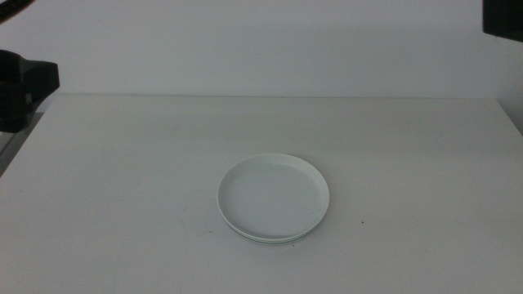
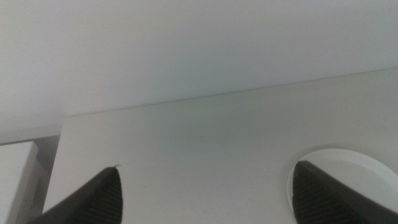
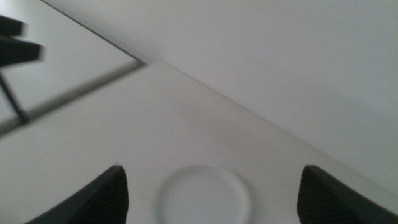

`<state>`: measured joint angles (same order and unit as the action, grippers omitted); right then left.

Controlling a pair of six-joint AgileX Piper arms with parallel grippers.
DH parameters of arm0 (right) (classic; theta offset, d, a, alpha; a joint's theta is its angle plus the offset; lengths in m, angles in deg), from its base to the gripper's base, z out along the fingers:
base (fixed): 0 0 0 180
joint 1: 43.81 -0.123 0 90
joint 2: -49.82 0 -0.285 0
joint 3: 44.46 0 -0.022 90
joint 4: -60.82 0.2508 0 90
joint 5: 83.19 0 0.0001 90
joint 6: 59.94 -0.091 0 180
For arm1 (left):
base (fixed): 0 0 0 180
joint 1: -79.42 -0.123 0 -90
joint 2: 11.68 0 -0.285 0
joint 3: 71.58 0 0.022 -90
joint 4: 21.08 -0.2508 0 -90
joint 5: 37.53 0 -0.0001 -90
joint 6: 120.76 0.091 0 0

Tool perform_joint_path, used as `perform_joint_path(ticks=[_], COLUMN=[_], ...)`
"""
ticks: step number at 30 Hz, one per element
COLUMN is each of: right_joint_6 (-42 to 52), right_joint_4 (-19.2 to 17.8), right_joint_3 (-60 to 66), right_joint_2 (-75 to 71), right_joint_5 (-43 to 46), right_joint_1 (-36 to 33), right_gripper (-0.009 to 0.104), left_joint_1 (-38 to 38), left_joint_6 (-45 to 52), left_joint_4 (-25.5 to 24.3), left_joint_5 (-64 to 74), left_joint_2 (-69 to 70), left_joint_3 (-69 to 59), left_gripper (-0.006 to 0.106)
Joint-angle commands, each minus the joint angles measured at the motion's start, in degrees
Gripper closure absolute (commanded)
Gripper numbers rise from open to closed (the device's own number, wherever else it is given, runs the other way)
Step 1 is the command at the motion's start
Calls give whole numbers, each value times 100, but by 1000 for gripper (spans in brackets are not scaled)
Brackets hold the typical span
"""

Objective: Stack the three bowls on top of each other.

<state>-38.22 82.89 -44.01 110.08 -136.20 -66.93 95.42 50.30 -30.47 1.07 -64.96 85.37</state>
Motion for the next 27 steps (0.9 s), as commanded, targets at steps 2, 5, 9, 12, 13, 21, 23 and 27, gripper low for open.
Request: perform_joint_path(ticks=[2,5,9,12,13,21,23,27], right_joint_6=[18,18,18,18,18,18,18,18], right_joint_4=[-897,-1553,-1603,-1603,-1603,-1603,-1603,-1578], right_joint_3=[107,471,1189,1699,1854,3134,3569,4861], right_joint_2=[-20,-105,-183,-195,-224,-697,-945,-1838], right_joint_5=[266,1331,3183,3804,3853,4176,4418,4812], right_joint_1=[22,22,33,79,152,1727,2144,2423], right_gripper=[2,2,2,2,2,2,2,2], left_joint_1=[-3,-3,-3,-3,-3,-3,-3,-136], left_joint_6=[-39,-39,-39,-39,-39,-39,-39,-39], left_joint_4=[-22,-22,-22,-22,-22,-22,3,457], left_joint_5=[-74,-74,-74,-74,-74,-74,-74,-388], left_joint_2=[22,22,22,22,22,22,22,607], left_joint_3=[-27,-27,-27,-27,-27,-27,-27,-438], left_gripper=[7,7,7,7,7,7,7,7])
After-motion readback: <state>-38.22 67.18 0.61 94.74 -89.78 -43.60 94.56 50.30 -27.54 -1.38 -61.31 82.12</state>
